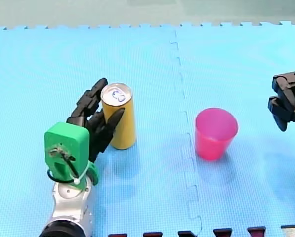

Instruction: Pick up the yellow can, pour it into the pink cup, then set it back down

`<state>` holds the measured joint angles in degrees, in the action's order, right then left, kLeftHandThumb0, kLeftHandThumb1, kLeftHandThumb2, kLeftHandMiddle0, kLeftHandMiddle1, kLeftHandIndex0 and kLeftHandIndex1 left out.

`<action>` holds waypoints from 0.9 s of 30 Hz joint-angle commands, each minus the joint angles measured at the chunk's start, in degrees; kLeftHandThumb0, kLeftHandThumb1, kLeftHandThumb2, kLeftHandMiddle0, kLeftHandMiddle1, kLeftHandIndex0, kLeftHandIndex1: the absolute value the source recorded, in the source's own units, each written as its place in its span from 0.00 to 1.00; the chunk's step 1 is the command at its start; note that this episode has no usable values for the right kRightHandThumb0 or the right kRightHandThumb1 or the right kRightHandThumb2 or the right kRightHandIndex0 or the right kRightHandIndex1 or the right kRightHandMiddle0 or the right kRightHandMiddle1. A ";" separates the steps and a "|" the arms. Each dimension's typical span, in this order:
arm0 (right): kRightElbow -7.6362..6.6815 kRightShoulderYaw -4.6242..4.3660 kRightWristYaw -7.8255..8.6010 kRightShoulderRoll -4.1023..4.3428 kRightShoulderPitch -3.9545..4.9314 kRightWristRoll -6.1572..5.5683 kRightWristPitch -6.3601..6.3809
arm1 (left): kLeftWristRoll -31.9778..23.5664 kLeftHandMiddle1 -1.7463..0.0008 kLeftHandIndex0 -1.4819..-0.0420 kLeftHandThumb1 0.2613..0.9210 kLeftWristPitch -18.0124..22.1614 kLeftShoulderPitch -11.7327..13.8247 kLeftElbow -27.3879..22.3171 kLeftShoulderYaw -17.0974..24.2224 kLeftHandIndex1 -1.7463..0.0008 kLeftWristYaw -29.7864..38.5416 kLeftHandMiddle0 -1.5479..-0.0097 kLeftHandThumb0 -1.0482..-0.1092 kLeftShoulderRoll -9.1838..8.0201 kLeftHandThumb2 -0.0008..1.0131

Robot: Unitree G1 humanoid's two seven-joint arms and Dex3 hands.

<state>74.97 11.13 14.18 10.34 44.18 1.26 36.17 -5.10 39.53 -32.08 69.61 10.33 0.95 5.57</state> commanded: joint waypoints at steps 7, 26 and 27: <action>-0.02 0.11 -0.15 0.36 0.34 -0.19 -0.39 | 0.38 0.99 0.68 0.91 1.07 0.13 0.17 0.37 1.00 0.42 0.63 0.04 -0.07 0.00; -0.02 -0.14 -0.82 0.56 0.30 0.09 -0.60 | 8.08 1.00 0.77 0.87 -0.24 1.86 -0.82 -4.43 1.00 -5.53 0.73 0.05 -2.04 0.00; -0.02 -0.10 -0.76 0.58 0.33 0.01 -0.70 | 8.16 1.00 0.77 0.86 -0.41 1.92 -0.93 -4.56 1.00 -5.59 0.73 0.05 -2.10 0.00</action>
<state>74.97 10.96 13.45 10.59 44.26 1.39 35.71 2.87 39.45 -30.37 69.00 6.07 -4.49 3.83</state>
